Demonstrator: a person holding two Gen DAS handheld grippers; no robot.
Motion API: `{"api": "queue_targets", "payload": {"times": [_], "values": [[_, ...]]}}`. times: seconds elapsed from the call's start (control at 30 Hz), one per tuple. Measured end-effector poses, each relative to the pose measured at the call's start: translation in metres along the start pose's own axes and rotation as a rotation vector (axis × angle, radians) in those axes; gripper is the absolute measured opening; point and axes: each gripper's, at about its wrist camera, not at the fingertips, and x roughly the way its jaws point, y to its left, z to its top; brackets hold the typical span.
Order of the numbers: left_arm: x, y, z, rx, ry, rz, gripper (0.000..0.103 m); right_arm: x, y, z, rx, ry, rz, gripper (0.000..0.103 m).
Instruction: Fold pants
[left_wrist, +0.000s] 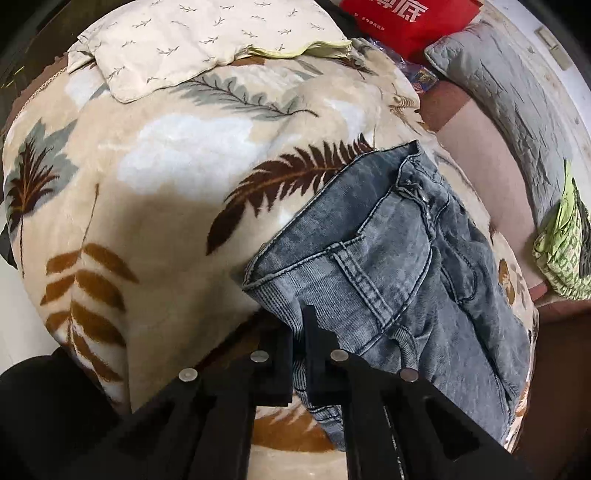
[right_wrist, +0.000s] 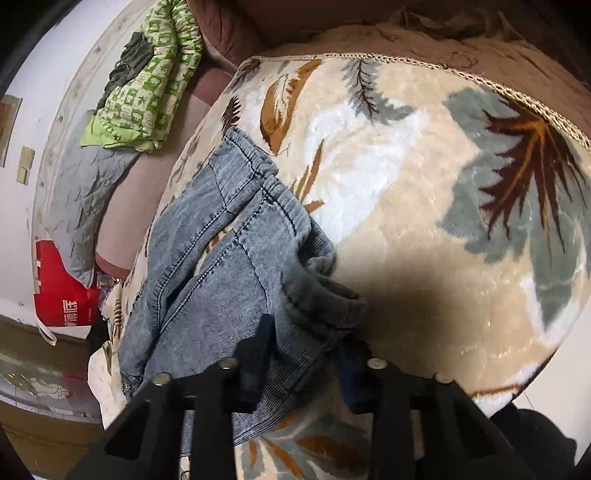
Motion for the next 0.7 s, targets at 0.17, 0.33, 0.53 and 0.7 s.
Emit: {"api": "queue_targets", "payload": {"times": [0.17, 0.33, 0.53, 0.7], "values": [[-0.041, -0.005, -0.006, 0.035, -0.128, -0.019, 0.003, -0.015, 0.021, 0.01, -0.107, -0.046, -0.026, 0.019], [-0.069, -0.009, -0.034, 0.095, -0.168, -0.029, 0.003, -0.046, 0.04, 0.007, -0.214, -0.125, -0.075, 0.02], [-0.06, 0.009, -0.039, 0.09, -0.09, 0.066, 0.022, -0.021, -0.011, 0.006, -0.098, 0.031, -0.194, 0.058], [-0.098, -0.016, -0.034, 0.18, -0.264, 0.051, 0.061, -0.069, 0.009, 0.017, -0.15, -0.167, -0.213, 0.067]]}}
